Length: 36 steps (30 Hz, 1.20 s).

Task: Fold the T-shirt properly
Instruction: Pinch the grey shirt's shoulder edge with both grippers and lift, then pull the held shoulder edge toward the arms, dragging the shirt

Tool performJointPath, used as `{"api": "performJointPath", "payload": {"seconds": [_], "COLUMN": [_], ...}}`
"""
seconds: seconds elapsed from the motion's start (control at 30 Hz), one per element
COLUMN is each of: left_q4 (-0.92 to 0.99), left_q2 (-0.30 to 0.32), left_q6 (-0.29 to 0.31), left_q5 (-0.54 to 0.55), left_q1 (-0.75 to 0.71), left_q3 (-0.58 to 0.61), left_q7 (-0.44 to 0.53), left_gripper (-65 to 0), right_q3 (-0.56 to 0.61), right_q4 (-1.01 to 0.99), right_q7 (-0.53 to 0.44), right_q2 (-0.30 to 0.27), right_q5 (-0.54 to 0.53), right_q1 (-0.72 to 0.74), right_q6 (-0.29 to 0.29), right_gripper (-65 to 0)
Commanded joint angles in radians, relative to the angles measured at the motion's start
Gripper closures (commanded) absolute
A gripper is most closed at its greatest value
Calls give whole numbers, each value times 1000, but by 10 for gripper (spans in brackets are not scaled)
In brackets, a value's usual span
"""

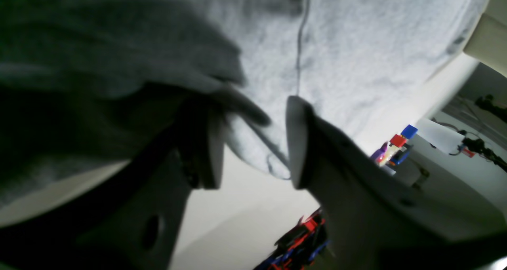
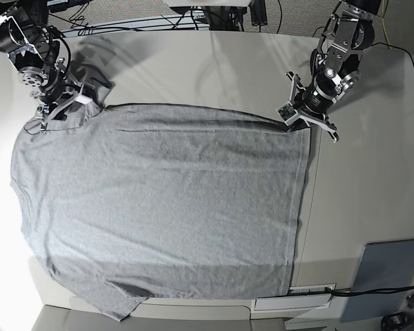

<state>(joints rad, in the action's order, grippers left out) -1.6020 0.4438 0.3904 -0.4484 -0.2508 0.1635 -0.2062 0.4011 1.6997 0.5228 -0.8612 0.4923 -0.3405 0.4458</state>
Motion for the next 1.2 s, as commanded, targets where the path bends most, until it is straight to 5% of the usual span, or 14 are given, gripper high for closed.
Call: {"api": "performJointPath", "payload": {"seconds": [0.0,0.13,0.23,0.37,0.47,0.73,1.17], "left_q4": [19,19,19,19,6,-97,-254], "left_q2": [3,3,2,6,13,62,67], "left_q6": [71,71,71,71,70,0,138], "left_q5": [0,0,1,63,113,183,295], "left_q1": [-21,-21,-21,-24,-43,-172,-426], "left_q3": [11,11,11,10,10,-18,-232], "left_q7": [-67,-66,-66,-97,-142,-181,-197], "left_gripper": [0,0,0,0,0,0,0], "right_q3": [5,5,5,5,5,3,3], "right_q4": [0,0,0,4,37,168,285], "right_q7": [-10,59,72,117,132,189,221], "right_q2": [-8,-8,-8,-16,-43,-137,-147], "right_q5": [-36,-82,-84,-80,-83,-95,39], "right_q1": [-8,-6,-6,-9,-28,-170,-436], "right_q6": [64,117,103,-42,-60,-216,-401], "right_gripper": [-217,-125,0,0,0,0,0]}}
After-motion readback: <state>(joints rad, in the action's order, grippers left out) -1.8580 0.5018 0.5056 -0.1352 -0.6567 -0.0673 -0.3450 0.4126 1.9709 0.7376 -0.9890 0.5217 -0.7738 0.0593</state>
